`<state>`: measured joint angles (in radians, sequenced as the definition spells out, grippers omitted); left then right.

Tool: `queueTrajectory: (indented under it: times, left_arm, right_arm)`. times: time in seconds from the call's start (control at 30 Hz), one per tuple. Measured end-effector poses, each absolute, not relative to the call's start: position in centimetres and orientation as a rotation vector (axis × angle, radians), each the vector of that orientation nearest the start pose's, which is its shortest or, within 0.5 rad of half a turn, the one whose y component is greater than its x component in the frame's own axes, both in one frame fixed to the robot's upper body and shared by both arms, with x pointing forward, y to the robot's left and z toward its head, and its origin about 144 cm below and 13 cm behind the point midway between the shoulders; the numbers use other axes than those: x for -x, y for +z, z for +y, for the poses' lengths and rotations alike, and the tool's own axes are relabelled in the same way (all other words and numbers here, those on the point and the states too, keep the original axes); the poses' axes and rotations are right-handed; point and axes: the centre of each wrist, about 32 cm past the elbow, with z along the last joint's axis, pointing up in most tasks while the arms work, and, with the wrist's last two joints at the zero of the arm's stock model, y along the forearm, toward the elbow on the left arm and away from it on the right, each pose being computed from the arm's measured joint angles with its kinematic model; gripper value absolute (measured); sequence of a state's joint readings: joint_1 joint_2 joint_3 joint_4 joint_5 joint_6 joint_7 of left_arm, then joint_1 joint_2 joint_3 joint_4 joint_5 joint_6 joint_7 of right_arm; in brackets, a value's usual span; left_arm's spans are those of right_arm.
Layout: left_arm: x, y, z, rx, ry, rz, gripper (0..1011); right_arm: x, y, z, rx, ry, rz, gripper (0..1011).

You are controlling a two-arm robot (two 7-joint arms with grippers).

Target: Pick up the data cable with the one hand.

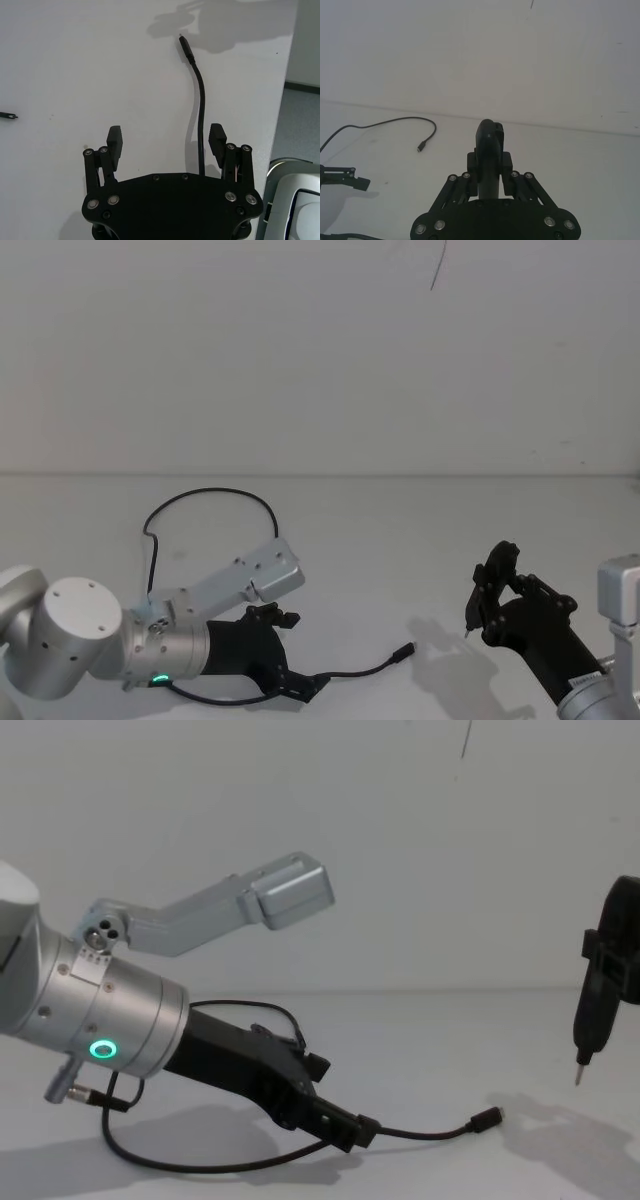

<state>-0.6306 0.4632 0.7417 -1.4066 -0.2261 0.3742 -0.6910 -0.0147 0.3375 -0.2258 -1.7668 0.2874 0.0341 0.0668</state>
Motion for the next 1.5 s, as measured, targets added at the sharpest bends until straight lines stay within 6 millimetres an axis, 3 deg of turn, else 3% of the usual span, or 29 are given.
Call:
queueTrajectory:
  times: [0.67, 1.2, 1.3, 1.5]
  left_arm:
    - [-56.8, 123.9, 18.0, -0.59, 0.439, -0.084, 998]
    - [-56.7, 123.7, 17.7, -0.595, 0.445, -0.079, 598]
    - [-56.7, 123.7, 17.7, -0.595, 0.445, -0.079, 456]
    - [-56.7, 123.7, 17.7, -0.596, 0.446, -0.078, 274]
  right_arm:
    - [-44.3, 118.9, -23.7, -0.026, -1.229, -0.075, 263]
    - [-44.3, 118.9, -23.7, -0.026, -1.229, -0.075, 263]
    - [-44.3, 118.9, -23.7, -0.026, -1.229, -0.075, 263]
    - [-44.3, 118.9, -23.7, -0.026, -1.229, -0.075, 263]
